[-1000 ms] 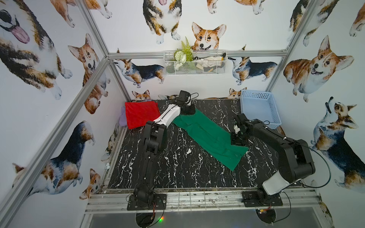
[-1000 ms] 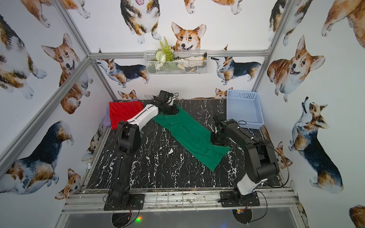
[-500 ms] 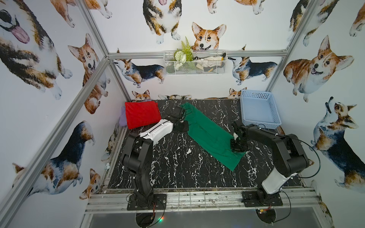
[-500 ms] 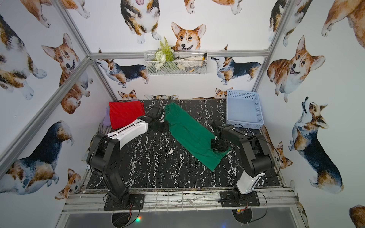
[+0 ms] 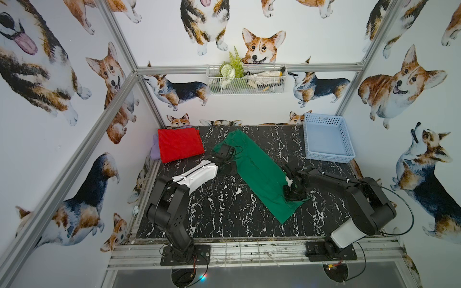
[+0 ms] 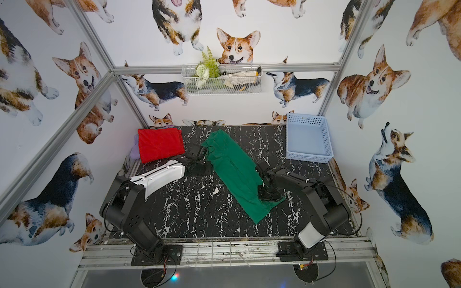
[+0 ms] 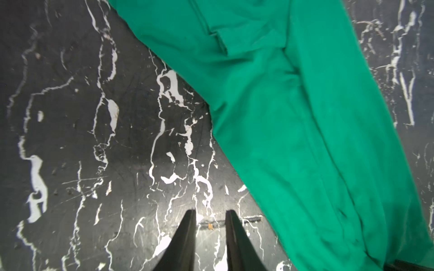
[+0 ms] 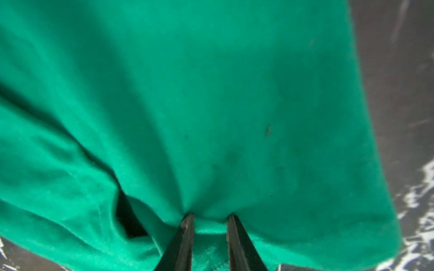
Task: Fold and stack t-shirts
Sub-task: Adjust the T-shirt at the center of the board.
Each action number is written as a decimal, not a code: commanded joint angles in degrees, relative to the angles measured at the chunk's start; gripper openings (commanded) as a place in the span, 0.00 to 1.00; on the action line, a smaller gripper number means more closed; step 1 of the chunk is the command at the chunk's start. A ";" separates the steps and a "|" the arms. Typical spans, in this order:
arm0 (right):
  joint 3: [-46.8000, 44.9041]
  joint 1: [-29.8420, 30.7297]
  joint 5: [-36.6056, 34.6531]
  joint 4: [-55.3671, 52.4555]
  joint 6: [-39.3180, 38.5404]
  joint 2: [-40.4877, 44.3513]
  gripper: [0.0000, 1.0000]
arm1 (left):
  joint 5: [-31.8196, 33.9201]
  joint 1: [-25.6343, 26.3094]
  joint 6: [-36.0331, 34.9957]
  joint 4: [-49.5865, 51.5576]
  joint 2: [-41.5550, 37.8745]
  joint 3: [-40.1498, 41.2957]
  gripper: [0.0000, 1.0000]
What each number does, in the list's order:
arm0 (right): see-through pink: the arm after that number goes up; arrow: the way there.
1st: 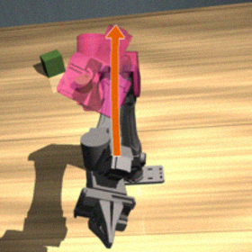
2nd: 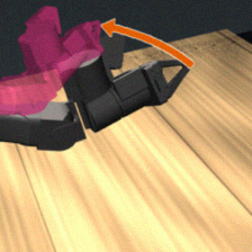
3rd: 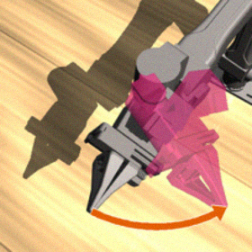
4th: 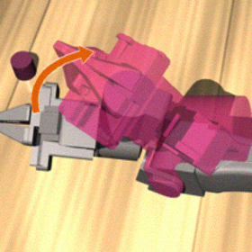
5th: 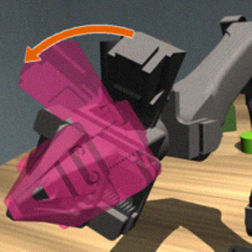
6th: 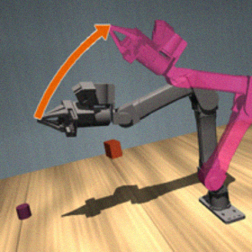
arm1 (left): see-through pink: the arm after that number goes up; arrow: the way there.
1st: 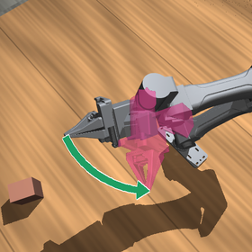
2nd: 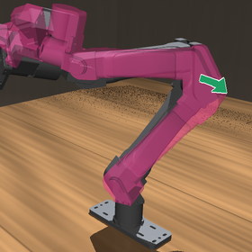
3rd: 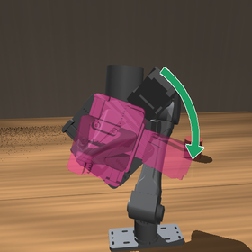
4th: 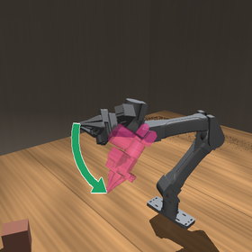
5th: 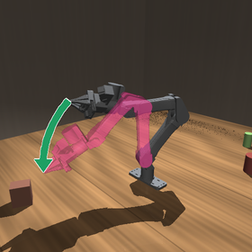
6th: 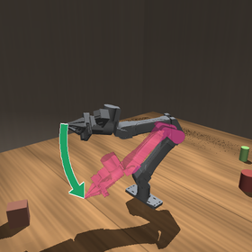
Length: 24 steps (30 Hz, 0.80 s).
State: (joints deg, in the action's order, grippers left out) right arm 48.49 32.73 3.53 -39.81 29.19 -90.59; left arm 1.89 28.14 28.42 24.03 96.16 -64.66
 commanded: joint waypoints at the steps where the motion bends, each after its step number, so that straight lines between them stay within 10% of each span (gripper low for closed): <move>1: -2.50 3.08 5.07 -0.46 4.11 0.11 0.31 | 4.92 0.16 -0.09 1.88 -0.51 -0.21 0.29; 24: -10.62 15.74 4.91 6.85 14.53 4.28 0.31 | 7.34 -7.55 -8.15 23.90 42.59 -55.69 0.28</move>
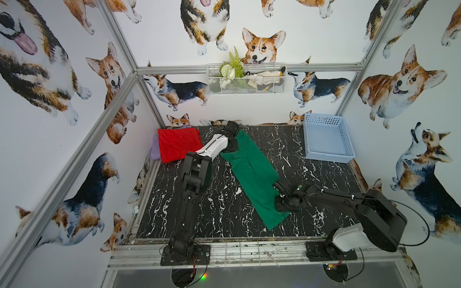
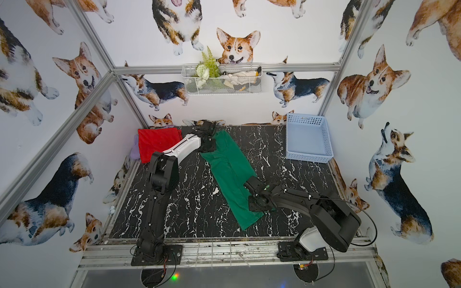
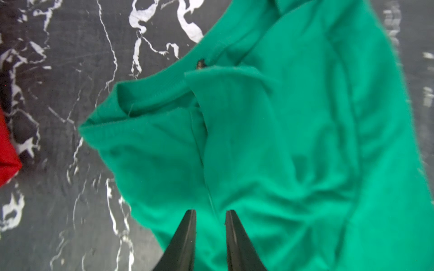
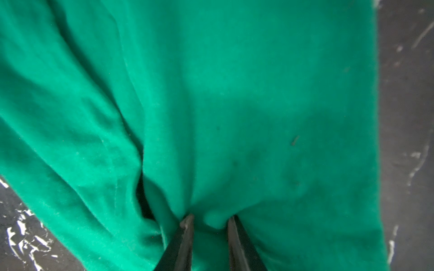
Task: Fold and stack t-shirts
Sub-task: Adjust the T-shirt at the center of the board.
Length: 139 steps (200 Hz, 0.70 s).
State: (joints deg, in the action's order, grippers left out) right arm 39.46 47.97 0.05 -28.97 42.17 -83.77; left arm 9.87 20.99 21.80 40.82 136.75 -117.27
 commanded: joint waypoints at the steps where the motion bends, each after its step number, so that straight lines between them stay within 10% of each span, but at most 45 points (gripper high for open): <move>1: -1.22 0.53 8.21 -4.33 1.47 -2.55 0.31 | -0.52 -0.41 -1.51 7.13 2.03 -2.85 0.28; 139: 8.81 0.48 1.18 -17.21 -0.85 6.38 0.34 | -19.40 -4.04 -0.79 -1.88 8.99 -6.75 0.34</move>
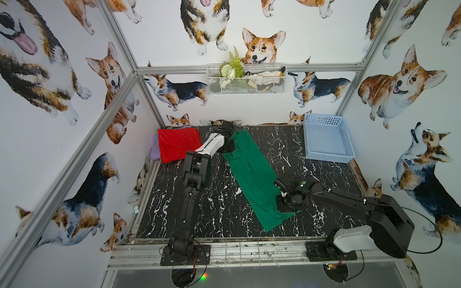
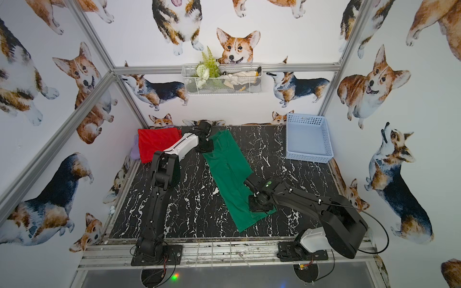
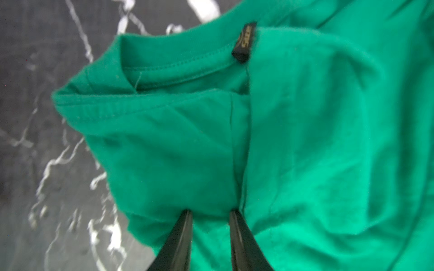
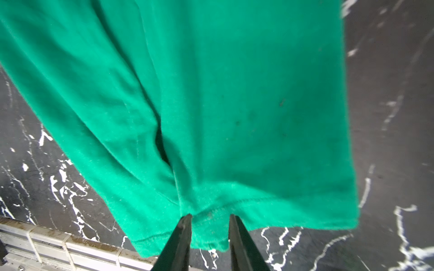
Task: Fold and stack t-shirts
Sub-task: Adjust the T-shirt at the center of the board.
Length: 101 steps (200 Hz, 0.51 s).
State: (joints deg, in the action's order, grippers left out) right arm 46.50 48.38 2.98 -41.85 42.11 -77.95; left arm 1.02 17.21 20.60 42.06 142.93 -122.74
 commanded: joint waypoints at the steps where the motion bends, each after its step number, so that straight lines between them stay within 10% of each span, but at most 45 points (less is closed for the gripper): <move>1: 1.77 0.07 -1.74 -4.33 -0.78 0.57 0.34 | -10.84 -0.25 0.45 -3.22 2.93 -1.46 0.34; 101: 3.69 -2.63 -1.64 -3.80 -3.07 -2.47 0.35 | -30.39 -0.33 2.51 -10.18 13.79 -18.63 0.39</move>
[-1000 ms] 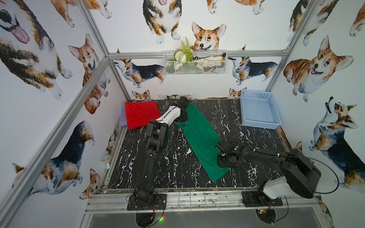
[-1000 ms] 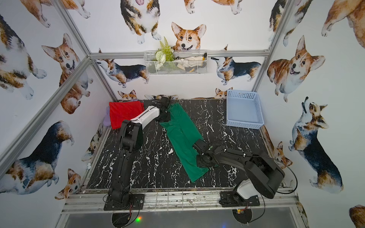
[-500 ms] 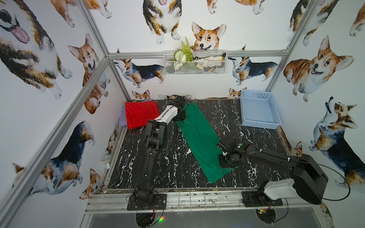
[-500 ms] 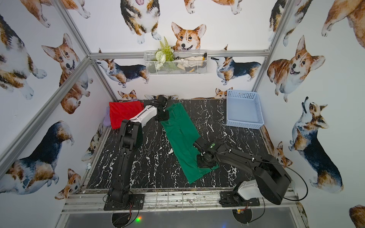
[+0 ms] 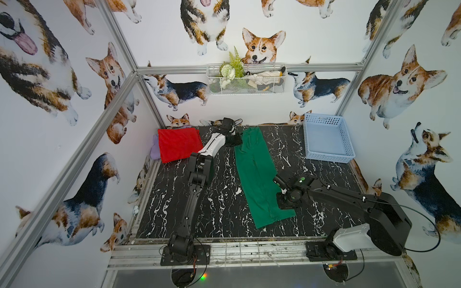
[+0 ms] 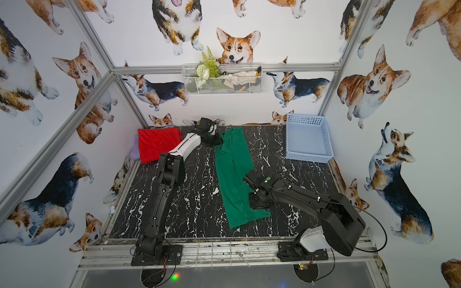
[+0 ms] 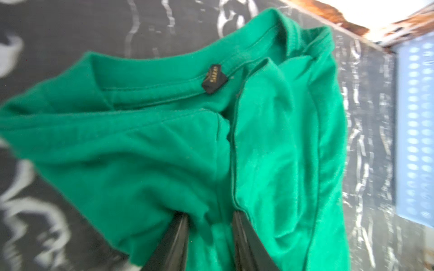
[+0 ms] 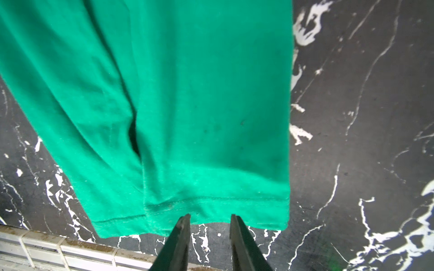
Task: Fold and stack t-shirts
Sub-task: Adjust the T-shirt at the center of the board, then fold the T-shirt.
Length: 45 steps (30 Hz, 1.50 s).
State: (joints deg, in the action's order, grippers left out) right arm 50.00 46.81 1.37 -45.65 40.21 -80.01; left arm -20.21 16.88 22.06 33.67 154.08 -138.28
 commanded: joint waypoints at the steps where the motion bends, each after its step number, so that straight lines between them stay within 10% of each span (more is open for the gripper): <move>1: 0.19 -1.12 0.01 0.02 -1.18 -0.42 0.35 | -9.24 0.00 1.05 -1.86 2.68 -3.25 0.39; 8: 0.28 -2.83 0.22 0.78 -1.84 -1.17 0.35 | -12.88 0.16 -1.81 -7.22 -0.93 -1.19 0.38; 16: -0.96 -3.83 0.51 3.17 -1.30 -0.86 0.35 | 7.55 0.24 -5.10 -5.21 -19.05 20.40 0.35; 23: -3.34 -4.42 -0.59 4.12 -1.05 1.91 0.38 | 10.73 2.03 1.01 -2.88 -26.81 34.11 0.30; 34: -2.93 -7.39 7.23 10.54 -3.85 -7.85 0.33 | 18.19 18.52 11.87 -10.29 -52.73 70.57 0.29; 45: -7.70 -7.55 3.26 6.37 -3.01 4.39 0.40 | 28.61 39.86 29.02 -8.06 -81.65 95.58 0.34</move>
State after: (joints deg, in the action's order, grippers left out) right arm 43.55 39.35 7.44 -37.74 37.45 -78.17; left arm 2.00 52.90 42.87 24.21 78.48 -48.36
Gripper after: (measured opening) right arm 0.408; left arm 0.329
